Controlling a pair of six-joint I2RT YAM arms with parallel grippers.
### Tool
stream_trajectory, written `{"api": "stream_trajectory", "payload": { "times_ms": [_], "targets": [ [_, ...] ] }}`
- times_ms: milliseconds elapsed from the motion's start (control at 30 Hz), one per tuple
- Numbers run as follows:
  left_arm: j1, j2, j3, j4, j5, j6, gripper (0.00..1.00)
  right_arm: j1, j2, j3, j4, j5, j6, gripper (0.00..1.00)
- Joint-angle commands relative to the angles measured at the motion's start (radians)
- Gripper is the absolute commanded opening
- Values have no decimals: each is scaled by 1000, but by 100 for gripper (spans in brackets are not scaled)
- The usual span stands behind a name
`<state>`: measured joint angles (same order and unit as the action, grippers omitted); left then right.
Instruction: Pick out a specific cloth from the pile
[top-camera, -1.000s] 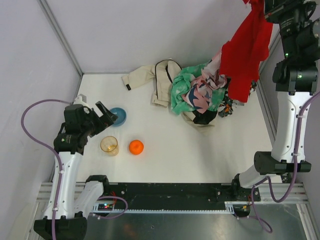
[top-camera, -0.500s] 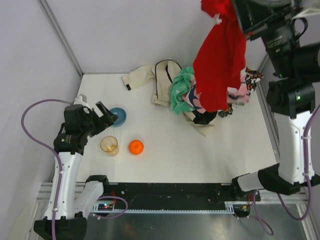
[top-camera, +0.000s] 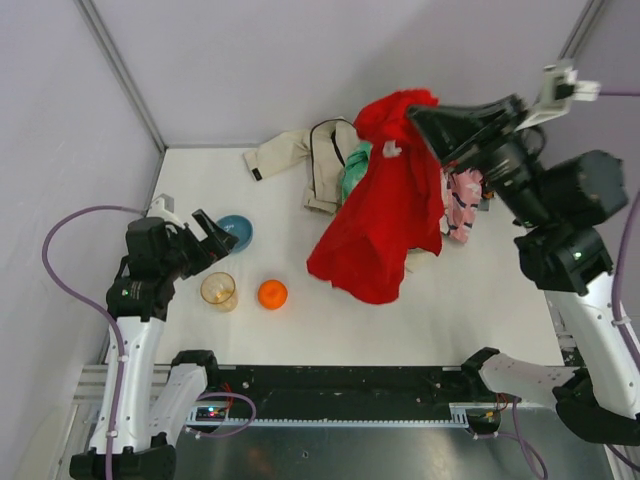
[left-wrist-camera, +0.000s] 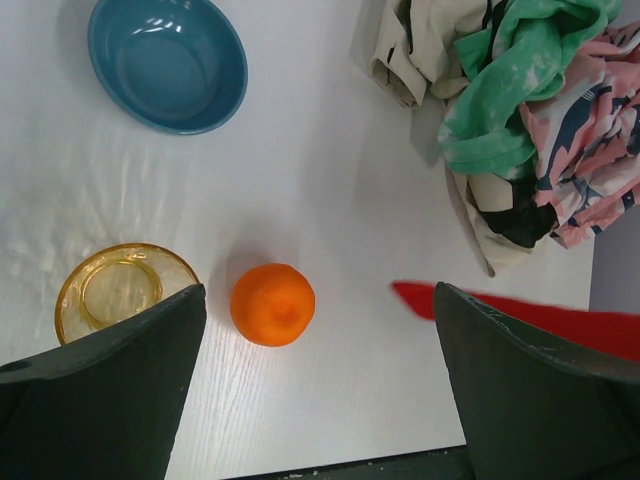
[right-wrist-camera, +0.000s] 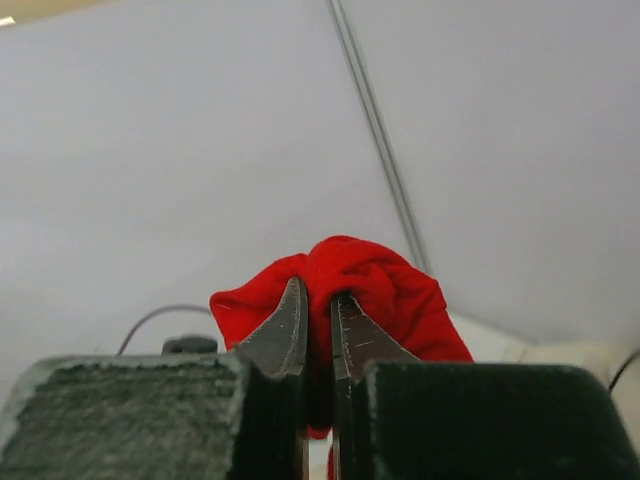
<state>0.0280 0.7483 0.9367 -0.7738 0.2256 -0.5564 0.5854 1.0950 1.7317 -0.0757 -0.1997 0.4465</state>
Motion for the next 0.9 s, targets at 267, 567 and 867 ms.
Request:
{"api": "stream_trajectory", "payload": {
  "times_ms": [267,567,867],
  "targets": [
    [-2,-30,-42,4,56,17,100,131,-130,-423,8,35,110,0],
    [-1,-21,-63,4,48,14,100,213,-137,-825,49,218,169,0],
    [-1,-3,-72,4,14,1,100,232,53,-1144,196,320,244,8]
  ]
}}
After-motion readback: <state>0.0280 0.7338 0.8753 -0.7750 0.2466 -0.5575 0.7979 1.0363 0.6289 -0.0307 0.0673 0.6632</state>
